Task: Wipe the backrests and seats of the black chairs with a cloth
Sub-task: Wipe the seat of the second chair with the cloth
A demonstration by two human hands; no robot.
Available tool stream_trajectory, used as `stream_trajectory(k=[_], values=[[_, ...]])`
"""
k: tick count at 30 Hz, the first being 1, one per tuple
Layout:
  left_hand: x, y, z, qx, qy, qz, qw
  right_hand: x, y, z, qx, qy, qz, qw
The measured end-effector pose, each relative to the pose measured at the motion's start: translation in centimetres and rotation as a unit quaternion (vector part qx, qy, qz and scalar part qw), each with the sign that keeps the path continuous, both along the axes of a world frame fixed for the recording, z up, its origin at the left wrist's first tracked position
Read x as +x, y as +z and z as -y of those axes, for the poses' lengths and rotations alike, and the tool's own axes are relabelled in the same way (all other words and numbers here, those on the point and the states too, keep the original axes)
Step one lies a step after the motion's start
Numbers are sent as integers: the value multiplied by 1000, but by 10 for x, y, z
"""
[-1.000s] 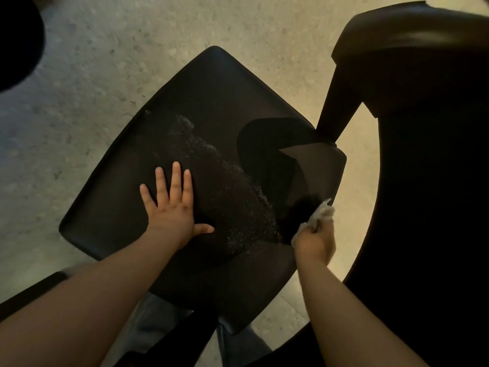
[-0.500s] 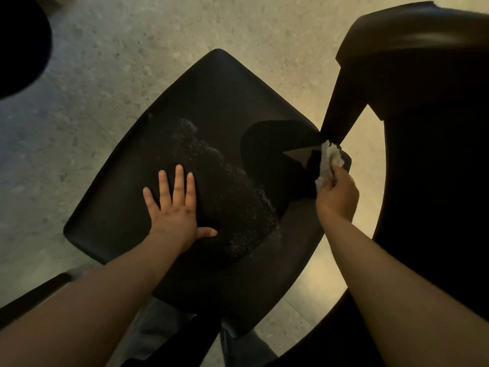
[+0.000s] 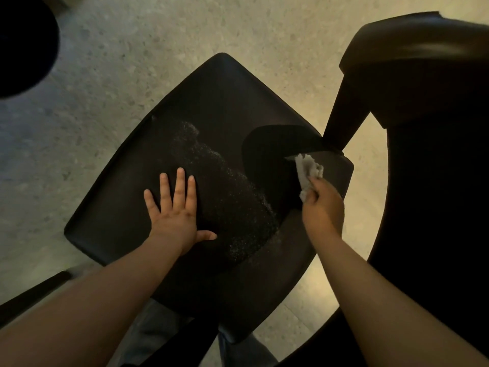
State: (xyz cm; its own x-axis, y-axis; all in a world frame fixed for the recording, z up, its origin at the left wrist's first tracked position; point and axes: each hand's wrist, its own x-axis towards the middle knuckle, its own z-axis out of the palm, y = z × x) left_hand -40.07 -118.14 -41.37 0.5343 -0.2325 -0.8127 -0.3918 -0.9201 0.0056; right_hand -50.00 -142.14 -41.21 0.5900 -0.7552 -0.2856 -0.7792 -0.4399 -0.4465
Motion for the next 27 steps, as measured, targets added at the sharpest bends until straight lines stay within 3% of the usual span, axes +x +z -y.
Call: stream_trajectory(k=[4,8,12,15,23,27], values=[[0,0,0,1,-2,0,1000,-23,-4,-36,43,49,36,997],[1,0,0,4,-1,-3,1000,-25,10,-65,114,11,49,992],[1,0,-1,0,1,0,1000,-8,18,-41,46,-11,94,994],[0,-1,-1,-3,-1,1,1000,0,1,-15,-19,9,47,999],[0,-1,-4,-18,-6,8,1000,-24,7,-68,121,130,43,983],[-1,0,-6,-27,-10,9,1000,5,26,-42,67,73,98,990]])
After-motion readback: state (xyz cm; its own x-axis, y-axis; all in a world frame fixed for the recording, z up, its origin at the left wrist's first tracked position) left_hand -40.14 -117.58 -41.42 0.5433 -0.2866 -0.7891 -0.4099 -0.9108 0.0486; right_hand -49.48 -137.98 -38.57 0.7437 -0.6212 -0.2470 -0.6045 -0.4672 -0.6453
